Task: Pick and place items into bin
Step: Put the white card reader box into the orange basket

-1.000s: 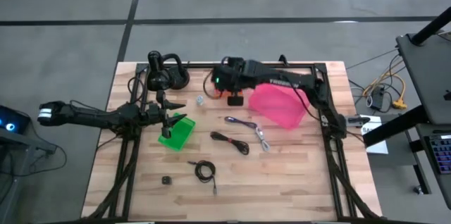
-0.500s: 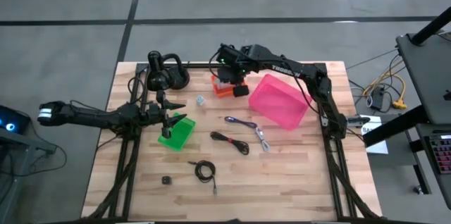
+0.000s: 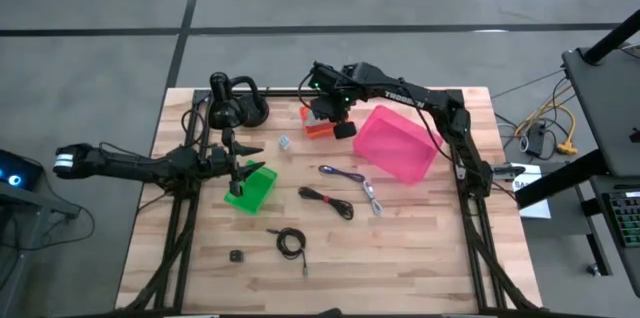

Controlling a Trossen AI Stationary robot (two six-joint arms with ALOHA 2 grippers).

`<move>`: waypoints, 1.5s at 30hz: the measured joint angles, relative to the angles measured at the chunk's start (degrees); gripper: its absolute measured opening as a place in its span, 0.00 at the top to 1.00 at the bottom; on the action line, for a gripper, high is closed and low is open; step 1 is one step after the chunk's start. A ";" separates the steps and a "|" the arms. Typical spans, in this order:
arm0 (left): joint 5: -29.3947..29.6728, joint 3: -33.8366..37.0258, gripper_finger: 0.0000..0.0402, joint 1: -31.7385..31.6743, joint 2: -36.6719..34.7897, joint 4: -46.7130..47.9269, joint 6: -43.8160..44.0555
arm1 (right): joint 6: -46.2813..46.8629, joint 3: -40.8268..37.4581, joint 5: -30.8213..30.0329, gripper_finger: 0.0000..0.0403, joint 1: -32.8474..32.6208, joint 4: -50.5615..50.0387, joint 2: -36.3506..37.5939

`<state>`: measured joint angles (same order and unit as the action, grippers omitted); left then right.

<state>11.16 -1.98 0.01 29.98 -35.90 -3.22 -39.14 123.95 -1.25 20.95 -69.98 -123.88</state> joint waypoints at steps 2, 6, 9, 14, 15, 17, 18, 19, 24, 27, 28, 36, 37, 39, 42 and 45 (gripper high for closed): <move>0.02 0.00 0.60 0.00 0.02 0.00 0.00 | -0.11 -1.18 0.03 0.92 0.17 0.09 -0.01; 0.00 0.00 0.60 0.00 0.01 0.02 0.00 | -0.84 -3.61 -0.03 0.92 0.71 2.00 -0.03; 0.02 0.00 0.60 0.00 0.02 0.02 0.00 | -2.83 -5.75 -0.18 0.92 1.15 6.45 -0.06; 0.01 0.00 0.60 0.02 0.02 0.02 0.02 | -4.95 -8.18 -0.25 0.92 1.48 10.30 -0.10; 0.02 0.00 0.60 0.02 0.02 0.04 0.02 | -4.93 -8.50 -0.25 0.92 1.54 10.41 -0.10; 0.02 0.00 0.60 0.02 0.01 0.14 0.01 | -4.92 -9.16 -0.25 0.92 1.72 10.45 -0.10; 0.01 0.00 0.60 0.02 0.02 0.33 -0.02 | -4.83 -9.53 -0.25 0.92 1.92 10.83 -0.10; 0.02 0.01 0.60 0.04 0.02 0.46 -0.04 | -4.63 -9.98 -0.38 0.92 2.13 11.42 -0.10; 0.00 0.02 0.60 0.04 0.02 0.44 -0.02 | -3.42 -11.54 -4.40 0.92 2.91 13.75 -0.10; 0.02 0.02 0.60 0.04 0.02 0.44 -0.01 | -3.30 -12.05 -4.51 0.92 3.27 13.86 -0.10; 0.02 0.02 0.60 0.04 0.02 0.44 -0.02 | -3.30 -12.45 -4.51 0.92 3.27 13.85 -0.10; 0.00 0.02 0.60 0.02 0.02 0.42 -0.01 | -3.24 -15.66 -4.29 0.92 3.27 15.44 -0.10; 0.01 0.02 0.60 0.02 0.02 0.42 -0.02 | -3.04 -15.74 -4.30 0.91 3.27 15.69 -0.10; 0.01 0.02 0.60 0.00 0.02 0.40 0.00 | -2.61 -15.75 -4.32 0.90 3.31 15.99 -0.10; 0.01 0.02 0.60 0.00 0.02 0.42 0.00 | -1.86 -15.47 -4.69 0.89 3.32 16.21 -0.10; 0.00 0.02 0.60 0.00 0.02 0.42 0.00 | -1.47 -14.80 -4.75 0.87 3.32 16.34 -0.10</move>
<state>11.16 -1.96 0.01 30.00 -35.48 -3.22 -40.60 109.16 -6.00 24.27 -53.63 -123.98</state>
